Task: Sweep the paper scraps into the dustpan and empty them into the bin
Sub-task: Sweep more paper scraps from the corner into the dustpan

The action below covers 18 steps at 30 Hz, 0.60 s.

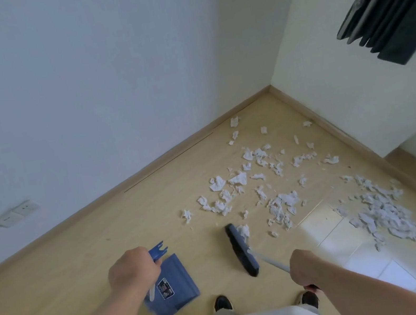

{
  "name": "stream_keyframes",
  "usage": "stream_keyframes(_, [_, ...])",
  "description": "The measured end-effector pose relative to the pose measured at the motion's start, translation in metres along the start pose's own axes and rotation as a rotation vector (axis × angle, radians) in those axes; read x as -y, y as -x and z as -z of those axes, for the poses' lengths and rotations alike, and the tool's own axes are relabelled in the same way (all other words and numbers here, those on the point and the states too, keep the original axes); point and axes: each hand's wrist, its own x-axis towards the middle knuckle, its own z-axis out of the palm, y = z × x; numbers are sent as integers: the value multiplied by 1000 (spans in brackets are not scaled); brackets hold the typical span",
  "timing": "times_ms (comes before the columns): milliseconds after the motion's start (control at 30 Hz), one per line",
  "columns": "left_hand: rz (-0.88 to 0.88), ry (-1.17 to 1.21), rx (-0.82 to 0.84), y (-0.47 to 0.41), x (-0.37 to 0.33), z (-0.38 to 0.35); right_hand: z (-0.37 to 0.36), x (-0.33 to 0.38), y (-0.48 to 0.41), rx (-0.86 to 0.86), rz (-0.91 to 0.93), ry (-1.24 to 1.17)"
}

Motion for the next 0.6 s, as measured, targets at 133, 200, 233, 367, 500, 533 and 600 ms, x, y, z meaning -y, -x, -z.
stream_keyframes(133, [3,24,7,-7,-2,3,11,-1,1,-67,18,-155])
stream_keyframes(200, [-1,35,9,-12,-3,3,18,-2,1,-97,16,-177])
stream_keyframes(233, [-2,37,12,-13,-4,4,21,-2,5,-101,-23,-164])
stream_keyframes(367, [0,48,31,-20,-6,8,36,-1,5,-142,-16,-231])
stream_keyframes(500, [7,48,38,-29,-11,14,56,16,-3,-104,153,-311])
stream_keyframes(533, [14,47,51,-32,-13,17,63,25,-7,-101,186,-338])
stream_keyframes(600, [31,37,78,-37,-16,20,76,46,-15,-79,238,-373])
